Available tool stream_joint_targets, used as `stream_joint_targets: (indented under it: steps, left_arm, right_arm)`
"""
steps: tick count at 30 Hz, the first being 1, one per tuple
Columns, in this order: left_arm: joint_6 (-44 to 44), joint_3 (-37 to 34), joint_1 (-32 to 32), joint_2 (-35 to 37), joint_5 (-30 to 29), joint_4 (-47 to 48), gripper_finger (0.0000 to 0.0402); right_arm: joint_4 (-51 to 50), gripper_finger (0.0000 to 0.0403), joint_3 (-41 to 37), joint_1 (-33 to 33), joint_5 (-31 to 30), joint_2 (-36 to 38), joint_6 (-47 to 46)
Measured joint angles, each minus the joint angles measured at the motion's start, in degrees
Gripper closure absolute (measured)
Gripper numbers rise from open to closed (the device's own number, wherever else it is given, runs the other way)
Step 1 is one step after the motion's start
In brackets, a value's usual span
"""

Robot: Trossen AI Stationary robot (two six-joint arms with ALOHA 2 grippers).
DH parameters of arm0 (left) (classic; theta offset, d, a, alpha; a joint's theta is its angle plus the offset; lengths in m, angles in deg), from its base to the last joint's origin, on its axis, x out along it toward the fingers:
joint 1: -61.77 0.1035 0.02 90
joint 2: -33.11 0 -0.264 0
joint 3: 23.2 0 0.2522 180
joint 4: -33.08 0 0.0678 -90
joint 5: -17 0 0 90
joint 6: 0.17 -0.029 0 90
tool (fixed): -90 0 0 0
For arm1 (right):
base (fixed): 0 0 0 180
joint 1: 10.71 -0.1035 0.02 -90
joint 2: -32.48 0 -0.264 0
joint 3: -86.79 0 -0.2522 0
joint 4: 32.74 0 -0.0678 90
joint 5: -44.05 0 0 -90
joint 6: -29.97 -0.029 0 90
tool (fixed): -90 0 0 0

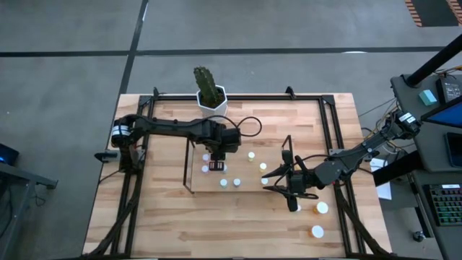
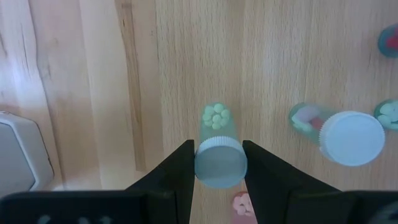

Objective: Pick and place medicine bottles onto shelf by color
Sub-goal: Put the green pill bottle on the shelf aligned with the other green pill bottles

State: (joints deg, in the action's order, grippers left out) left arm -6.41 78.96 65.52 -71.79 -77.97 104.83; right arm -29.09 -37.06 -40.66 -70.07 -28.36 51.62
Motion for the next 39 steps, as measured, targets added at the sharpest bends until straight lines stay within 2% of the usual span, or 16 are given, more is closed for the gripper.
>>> stream_joint_targets:
  steps: [5, 14, 28, 32, 35, 39]
  left_arm:
    - [0.07, -0.30, 0.00, 0.00, 0.00, -0.04, 0.0292]
    - [0.05, -0.68, 0.02, 0.00, 0.02, -0.53, 0.0247]
    - [-0.13, 0.75, 0.00, 2.14, 0.02, 0.30, 0.0244]
    - [0.10, 2.73, -0.23, 3.69, 0.23, 3.73, 0.0243]
    - [2.69, 3.36, -1.85, 6.45, 0.44, 3.54, 0.0243]
    - [4.37, 2.18, -6.97, 11.31, -0.14, -1.36, 0.0244]
  right_arm:
    - [0.00, 0.0255, 0.00, 0.00, 0.00, 0.00, 0.00]
    - [0.00, 0.0255, 0.00, 0.00, 0.00, 0.02, 0.00]
    - [0.00, 0.0255, 0.04, 0.00, 0.01, 0.02, 0.00]
    - [-0.01, 0.0255, 0.04, 0.00, 0.00, 0.04, 0.19]
    - [0.02, 0.0255, 0.29, 0.00, 0.00, 0.09, 0.35]
    - [0.00, 0.0255, 0.59, 0.00, -0.02, 0.09, 0.39]
